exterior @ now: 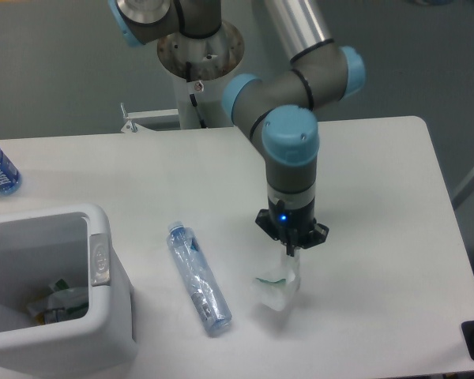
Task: Place the trash in the trash can
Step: 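Lift the grasped plastic cup up off the table, then carry the cup over the white bin and open the gripper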
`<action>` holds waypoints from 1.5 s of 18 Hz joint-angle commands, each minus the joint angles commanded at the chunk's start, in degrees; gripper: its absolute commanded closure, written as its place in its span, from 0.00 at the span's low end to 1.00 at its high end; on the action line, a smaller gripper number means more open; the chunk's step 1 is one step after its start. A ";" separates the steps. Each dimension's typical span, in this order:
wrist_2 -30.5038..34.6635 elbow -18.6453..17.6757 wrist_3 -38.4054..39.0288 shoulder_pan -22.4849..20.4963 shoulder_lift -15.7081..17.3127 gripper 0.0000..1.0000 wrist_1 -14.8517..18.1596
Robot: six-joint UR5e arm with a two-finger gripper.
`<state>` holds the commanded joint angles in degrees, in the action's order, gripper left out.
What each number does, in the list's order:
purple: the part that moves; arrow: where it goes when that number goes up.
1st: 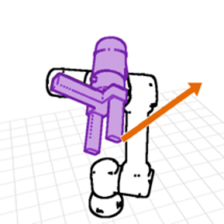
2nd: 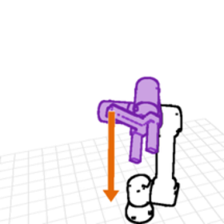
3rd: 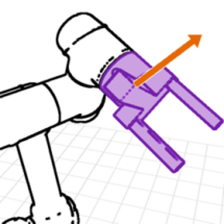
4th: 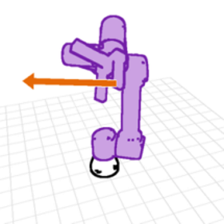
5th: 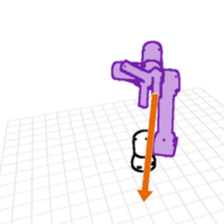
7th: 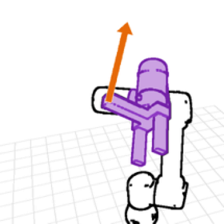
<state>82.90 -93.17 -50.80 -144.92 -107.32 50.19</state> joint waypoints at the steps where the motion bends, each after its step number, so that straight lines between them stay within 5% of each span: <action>1: -2.72 0.61 0.35 -1.14 0.79 1.00 0.00; 4: -9.94 3.42 3.24 -3.08 1.24 1.00 0.00; 16: -21.99 15.38 32.50 -1.95 2.47 1.00 -0.09; 27: -21.82 14.33 45.44 14.73 6.16 1.00 -0.09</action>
<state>61.08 -78.83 -5.36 -130.19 -101.16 50.10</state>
